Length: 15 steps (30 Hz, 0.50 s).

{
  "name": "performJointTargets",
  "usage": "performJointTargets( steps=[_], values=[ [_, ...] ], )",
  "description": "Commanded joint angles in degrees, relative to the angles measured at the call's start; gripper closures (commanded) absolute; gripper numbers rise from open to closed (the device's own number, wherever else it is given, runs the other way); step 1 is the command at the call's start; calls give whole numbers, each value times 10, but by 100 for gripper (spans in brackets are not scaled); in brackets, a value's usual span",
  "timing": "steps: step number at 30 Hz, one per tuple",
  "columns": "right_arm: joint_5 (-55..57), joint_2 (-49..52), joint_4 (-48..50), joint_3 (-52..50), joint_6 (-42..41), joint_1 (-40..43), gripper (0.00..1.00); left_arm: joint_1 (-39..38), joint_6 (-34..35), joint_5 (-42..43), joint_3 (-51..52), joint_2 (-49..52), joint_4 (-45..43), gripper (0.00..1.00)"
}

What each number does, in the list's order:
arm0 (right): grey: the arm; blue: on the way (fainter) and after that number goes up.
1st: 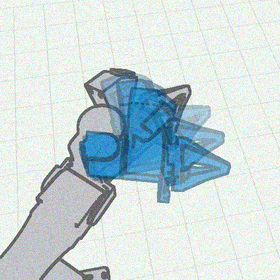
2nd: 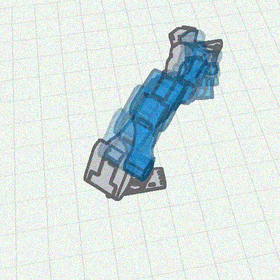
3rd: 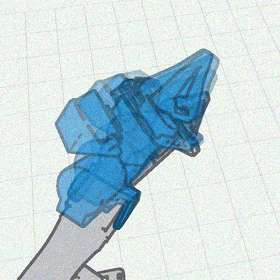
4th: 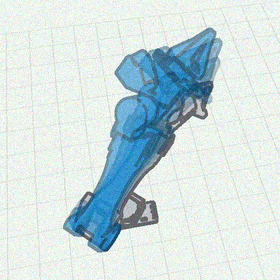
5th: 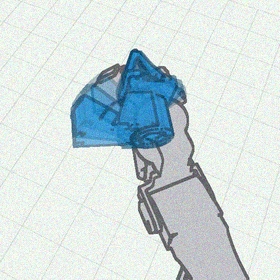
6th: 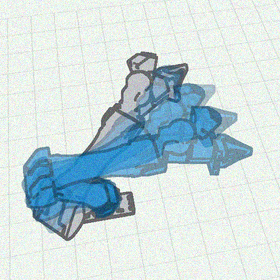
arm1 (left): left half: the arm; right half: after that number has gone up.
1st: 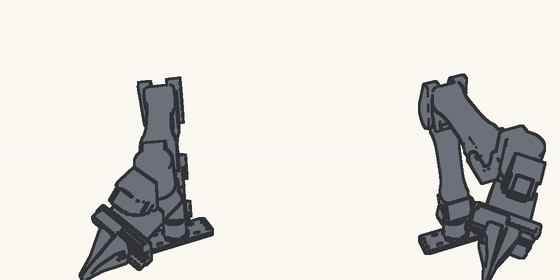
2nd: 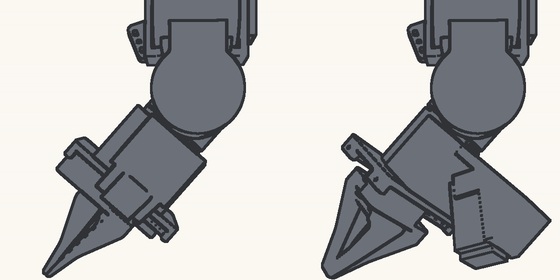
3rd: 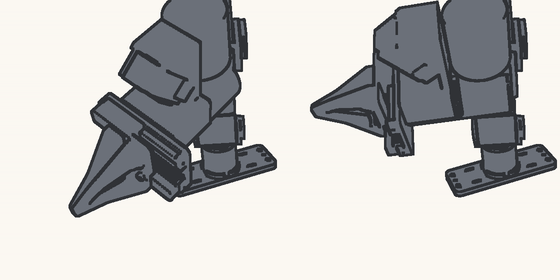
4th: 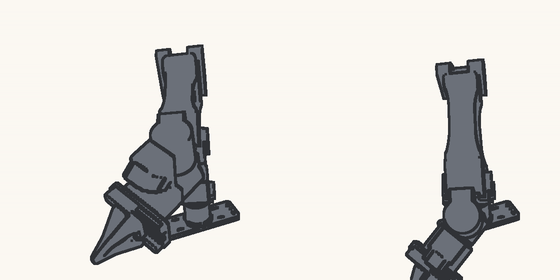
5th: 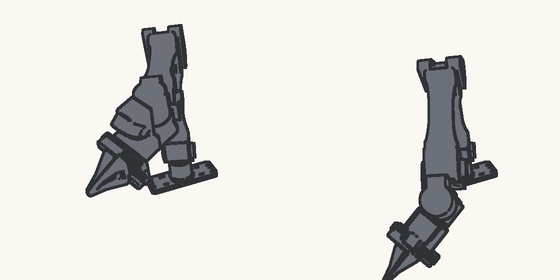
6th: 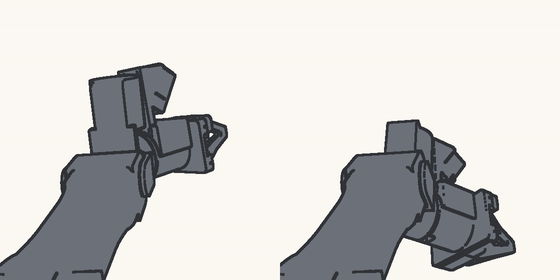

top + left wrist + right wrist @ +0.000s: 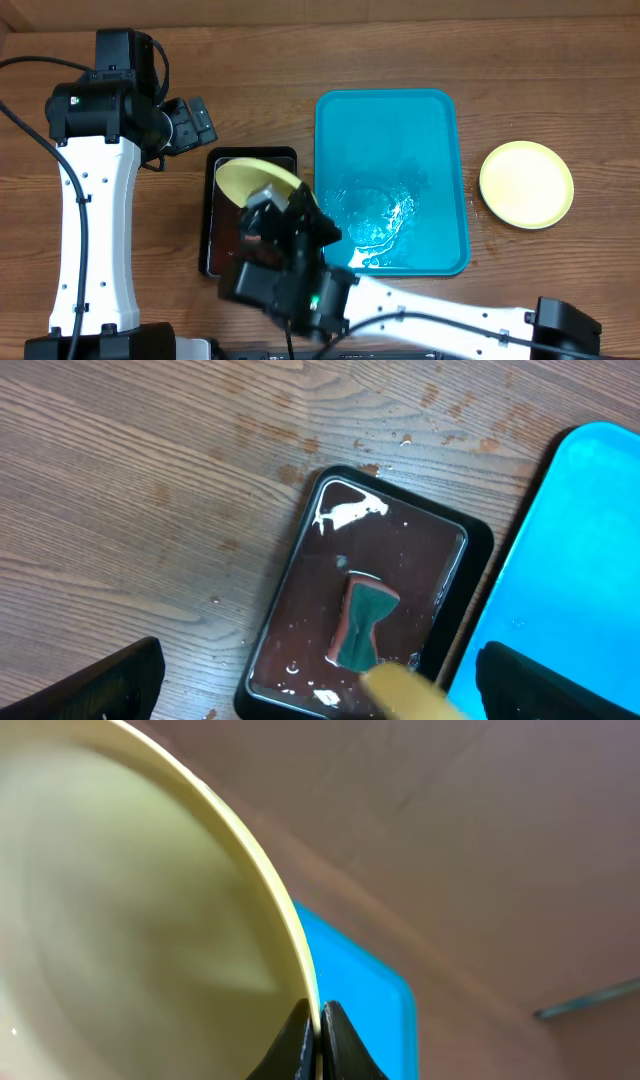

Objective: Clean dirty plates on tray and stack at the side
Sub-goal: 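Lift the yellow plate with the right gripper and tilt it over the black tray, then carry the yellow plate right and stack it on the plate stack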

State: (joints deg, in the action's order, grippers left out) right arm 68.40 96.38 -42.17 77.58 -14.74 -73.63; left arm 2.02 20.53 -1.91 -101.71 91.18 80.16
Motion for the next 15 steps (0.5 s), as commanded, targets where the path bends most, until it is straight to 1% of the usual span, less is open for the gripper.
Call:
performJointTargets(
  steps=[1,4,6,10,12,15],
  values=[
    [-155,-6,0,12,-70,74,96,1,-13,-1,-8,1,0,0],
    [-333,-6,6,12,-81,150,96,1,-13,-1,-8,1,0,0],
    [-426,-10,7,13,-80,200,96,1,-13,-1,-8,1,0,0],
    [-588,-50,-3,13,-80,304,96,1,-13,-1,-8,1,0,0],
    [-657,-79,-5,13,-80,354,96,1,-13,-1,-8,1,0,0],
    [-745,-128,-16,13,-80,451,96,1,-13,-1,-8,1,0,0]
  ],
)
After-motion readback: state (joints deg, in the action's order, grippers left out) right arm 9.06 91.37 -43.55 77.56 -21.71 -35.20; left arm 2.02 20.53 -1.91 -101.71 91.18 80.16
